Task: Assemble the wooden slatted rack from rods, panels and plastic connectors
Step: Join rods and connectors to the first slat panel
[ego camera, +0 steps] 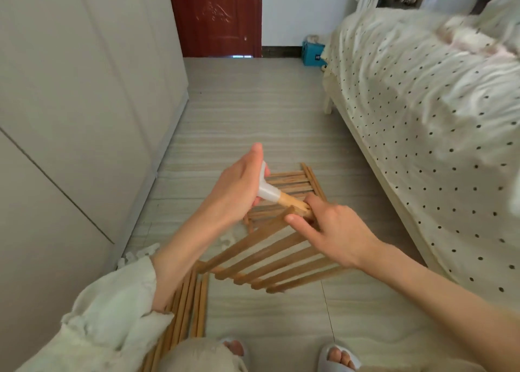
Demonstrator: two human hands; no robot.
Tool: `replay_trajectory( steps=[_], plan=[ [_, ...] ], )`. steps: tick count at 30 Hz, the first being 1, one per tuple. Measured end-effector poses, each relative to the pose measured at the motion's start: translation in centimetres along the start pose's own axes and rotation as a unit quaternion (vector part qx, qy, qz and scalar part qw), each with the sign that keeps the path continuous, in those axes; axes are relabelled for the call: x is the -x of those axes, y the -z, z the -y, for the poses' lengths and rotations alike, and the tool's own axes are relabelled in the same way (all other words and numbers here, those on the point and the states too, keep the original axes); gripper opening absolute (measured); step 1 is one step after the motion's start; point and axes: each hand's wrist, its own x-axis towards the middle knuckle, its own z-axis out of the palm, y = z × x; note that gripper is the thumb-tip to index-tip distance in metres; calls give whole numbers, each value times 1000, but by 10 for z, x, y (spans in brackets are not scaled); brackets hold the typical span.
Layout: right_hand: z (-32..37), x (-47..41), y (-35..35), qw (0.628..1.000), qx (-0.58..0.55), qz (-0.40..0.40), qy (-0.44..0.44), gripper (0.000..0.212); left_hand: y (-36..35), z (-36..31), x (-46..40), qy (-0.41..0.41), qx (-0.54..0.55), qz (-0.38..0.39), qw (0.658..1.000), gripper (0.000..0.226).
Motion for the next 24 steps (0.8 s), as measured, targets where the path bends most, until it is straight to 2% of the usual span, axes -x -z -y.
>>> replay_trajectory(
  steps=[2, 4, 6, 10, 12, 14, 18, 20, 23, 24],
  plan=[
    [-10, 8, -11, 990, -112, 69, -55, 30, -5, -5, -2, -37, -43, 66, 996, 53],
    [-23, 19, -24, 972, -208, 63, -93, 24, -13, 1, -4, -74, -91, 149, 982, 42],
    [-35, 24, -31, 960, -248, 36, -128, 27, -16, 15, -8, -90, -163, 201, 962, 31],
    [-63, 23, -39, 954, -269, -23, -134, 56, -27, 38, -20, -109, -243, 226, 937, 13],
    [-77, 27, -49, 945, -293, -22, -148, 44, -41, 44, -25, -111, -259, 235, 930, 13],
    [-90, 36, -62, 925, -333, 11, -182, 26, -61, 48, -28, -119, -295, 240, 917, 16],
    [-114, 57, -87, 901, -374, 36, -216, 22, -99, 59, -29, -173, -377, 258, 873, 16],
    [-119, 67, -90, 866, -439, 14, -239, 28, -117, 66, -24, -189, -412, 293, 842, 21],
    [-115, 66, -79, 768, -549, -52, -326, 30, -135, 76, -14, -204, -439, 325, 813, 28],
    [-113, 61, -74, 761, -544, -57, -349, 36, -138, 77, -12, -212, -440, 323, 811, 29]
  ],
)
